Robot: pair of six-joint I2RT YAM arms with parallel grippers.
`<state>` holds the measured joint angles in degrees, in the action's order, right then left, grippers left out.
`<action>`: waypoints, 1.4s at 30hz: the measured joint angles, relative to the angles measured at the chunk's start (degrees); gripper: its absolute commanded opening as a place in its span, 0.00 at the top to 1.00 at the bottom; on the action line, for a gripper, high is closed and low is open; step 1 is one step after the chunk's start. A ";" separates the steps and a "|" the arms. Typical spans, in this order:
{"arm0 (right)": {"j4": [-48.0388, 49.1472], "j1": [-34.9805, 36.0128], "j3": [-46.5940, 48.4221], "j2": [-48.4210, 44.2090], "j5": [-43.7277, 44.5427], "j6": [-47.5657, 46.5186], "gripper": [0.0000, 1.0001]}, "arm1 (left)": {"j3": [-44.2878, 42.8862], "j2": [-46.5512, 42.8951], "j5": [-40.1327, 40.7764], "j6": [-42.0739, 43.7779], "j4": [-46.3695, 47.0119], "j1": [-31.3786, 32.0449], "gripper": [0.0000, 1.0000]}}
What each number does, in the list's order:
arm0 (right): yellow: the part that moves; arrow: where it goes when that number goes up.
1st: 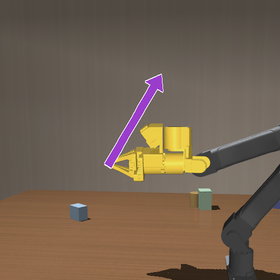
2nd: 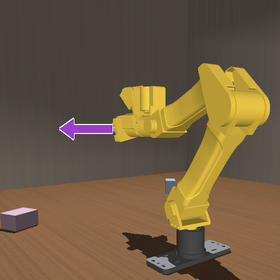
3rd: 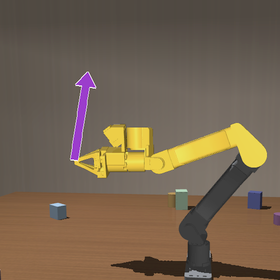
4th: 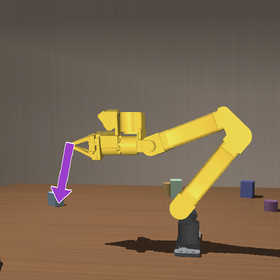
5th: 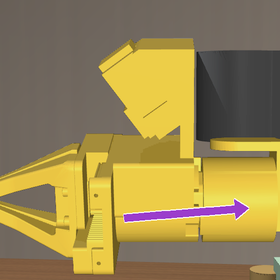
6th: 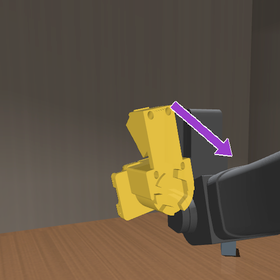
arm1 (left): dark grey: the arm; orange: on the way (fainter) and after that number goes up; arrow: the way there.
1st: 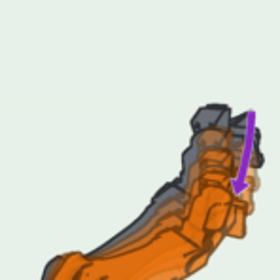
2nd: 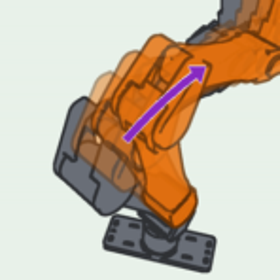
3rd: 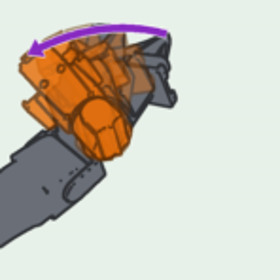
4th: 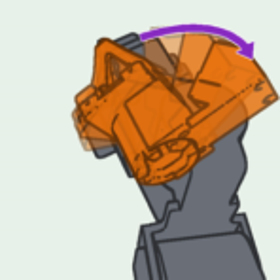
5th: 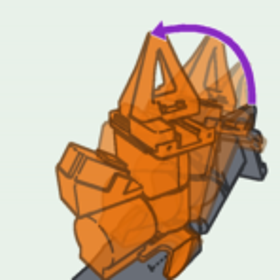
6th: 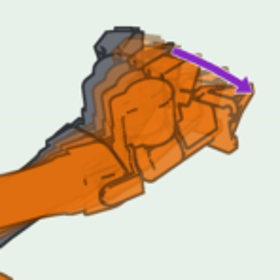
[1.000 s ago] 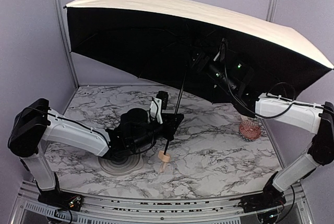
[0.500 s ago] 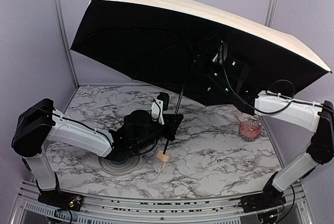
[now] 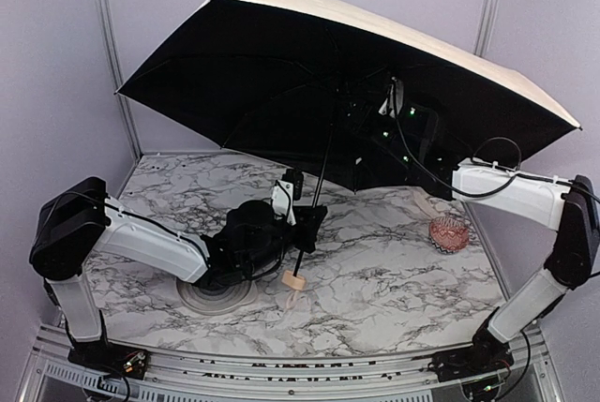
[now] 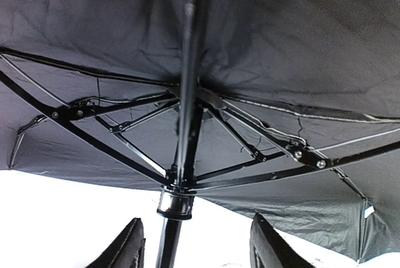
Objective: Put away the umbrella
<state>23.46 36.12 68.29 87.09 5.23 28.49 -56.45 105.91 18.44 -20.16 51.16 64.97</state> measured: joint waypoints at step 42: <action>33.07 0.66 -18.51 -3.08 2.56 -7.13 0.33 | -2.01 5.97 -2.16 2.27 12.63 2.05 1.00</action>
<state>56.53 36.77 49.78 84.01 7.79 21.37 -58.46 111.87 16.27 -17.89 63.79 67.02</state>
